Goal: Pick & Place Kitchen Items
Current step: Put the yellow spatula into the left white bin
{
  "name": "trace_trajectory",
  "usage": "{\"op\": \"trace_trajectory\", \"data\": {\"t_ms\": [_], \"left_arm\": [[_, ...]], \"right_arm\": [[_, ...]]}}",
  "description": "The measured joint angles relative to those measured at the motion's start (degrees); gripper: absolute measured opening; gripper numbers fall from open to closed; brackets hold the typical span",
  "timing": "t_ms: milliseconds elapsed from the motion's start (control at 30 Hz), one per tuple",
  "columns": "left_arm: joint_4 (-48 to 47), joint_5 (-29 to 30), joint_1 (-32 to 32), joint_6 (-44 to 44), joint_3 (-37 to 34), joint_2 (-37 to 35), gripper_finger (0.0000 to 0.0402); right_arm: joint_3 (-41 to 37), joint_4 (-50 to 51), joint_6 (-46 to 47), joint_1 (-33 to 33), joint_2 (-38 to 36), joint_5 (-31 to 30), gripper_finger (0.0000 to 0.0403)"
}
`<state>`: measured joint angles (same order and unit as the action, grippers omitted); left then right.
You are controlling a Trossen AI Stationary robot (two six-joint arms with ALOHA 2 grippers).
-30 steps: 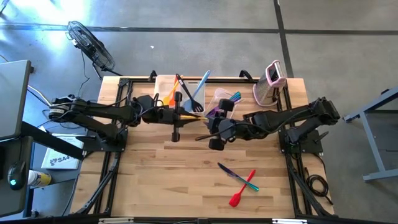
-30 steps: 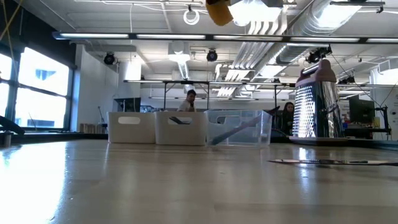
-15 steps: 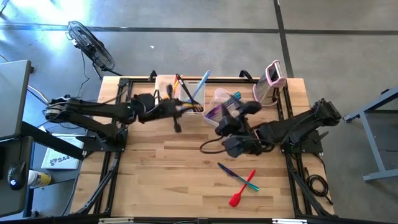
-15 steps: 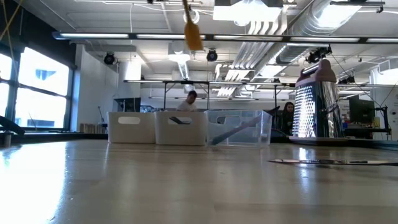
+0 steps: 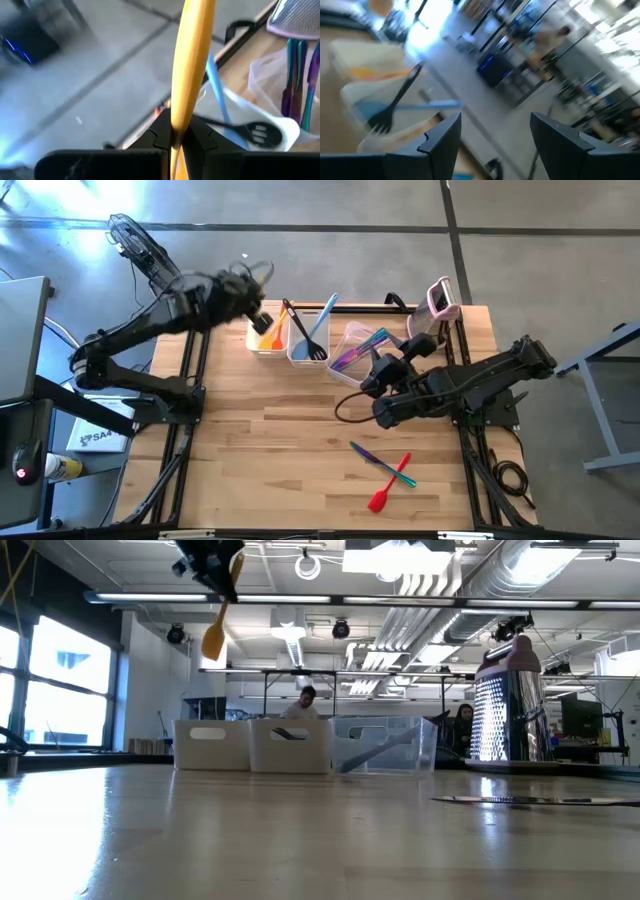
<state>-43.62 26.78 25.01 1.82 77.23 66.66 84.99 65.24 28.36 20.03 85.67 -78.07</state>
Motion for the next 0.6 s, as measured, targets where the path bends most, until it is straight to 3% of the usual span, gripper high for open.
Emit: {"op": "trace_trajectory", "data": {"t_ms": [233,367,600], "left_arm": [[-0.75,-25.61,18.24,1.95,0.00,4.83,0.0015],[-1.37,-30.22,21.77,2.98,0.00,11.32,0.0015],[-3.38,-35.90,21.57,2.51,-0.04,21.28,0.0016]], "right_arm": [[-2.22,2.69,5.07,-3.45,0.02,10.98,0.0231],[-4.41,1.42,5.22,-4.33,0.02,12.18,0.0231],[-7.41,1.36,6.77,-4.42,0.02,12.55,0.0231]]}}
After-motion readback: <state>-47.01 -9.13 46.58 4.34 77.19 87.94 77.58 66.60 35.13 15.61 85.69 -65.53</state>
